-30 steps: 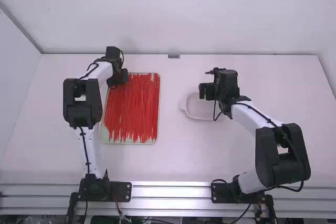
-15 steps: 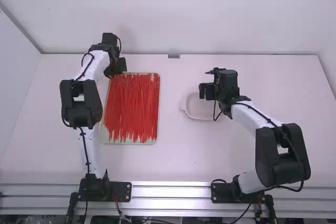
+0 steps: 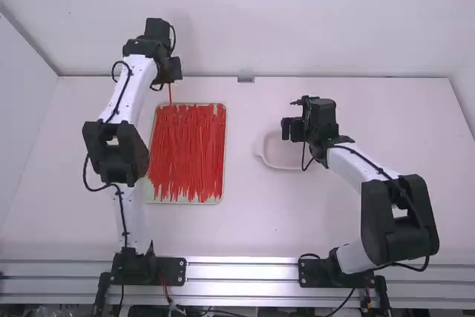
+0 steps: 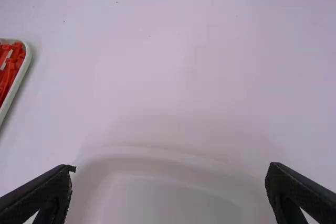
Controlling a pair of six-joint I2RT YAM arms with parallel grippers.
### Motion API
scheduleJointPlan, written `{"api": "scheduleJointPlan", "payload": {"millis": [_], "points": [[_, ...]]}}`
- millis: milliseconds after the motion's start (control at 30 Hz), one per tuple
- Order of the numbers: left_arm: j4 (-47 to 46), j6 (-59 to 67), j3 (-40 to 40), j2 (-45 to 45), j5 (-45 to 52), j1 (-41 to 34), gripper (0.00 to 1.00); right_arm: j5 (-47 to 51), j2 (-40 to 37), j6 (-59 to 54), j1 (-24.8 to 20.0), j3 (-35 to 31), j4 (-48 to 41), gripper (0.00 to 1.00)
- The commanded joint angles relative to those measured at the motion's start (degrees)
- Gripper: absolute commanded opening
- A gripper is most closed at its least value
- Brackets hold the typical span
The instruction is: Fasten the cable tie
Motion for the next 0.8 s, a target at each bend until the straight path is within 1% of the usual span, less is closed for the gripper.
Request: {"api": "scheduleJointPlan", "payload": {"millis": [0, 100, 500, 633, 767], "points": [[-1.2, -0.35, 0.98, -6.01, -5.88, -2.86, 0.02, 0.11, 0.57, -0.09, -0.2, 1.6, -0.07, 0.98], [-2.84, -0.46, 0.96, -8.7, -9.77, -4.79, 0.02, 0.11, 0.57, -0.11, -0.2, 1.6, -0.04, 0.98], [-6.12, 0.24, 0.87, -16.72, -10.03, -5.11, 0.02, 0.13, 0.57, -0.52, -0.2, 1.6, -0.02, 0.98], [-5.53, 0.02, -0.63, -18.8, -11.23, -4.83, 0.02, 0.11, 0.57, -0.52, -0.2, 1.6, 0.0, 0.98], [-2.82, 0.33, -4.15, -22.58, -11.23, -4.87, 0.02, 0.11, 0.57, -0.52, -0.2, 1.6, 0.0, 0.98]]}}
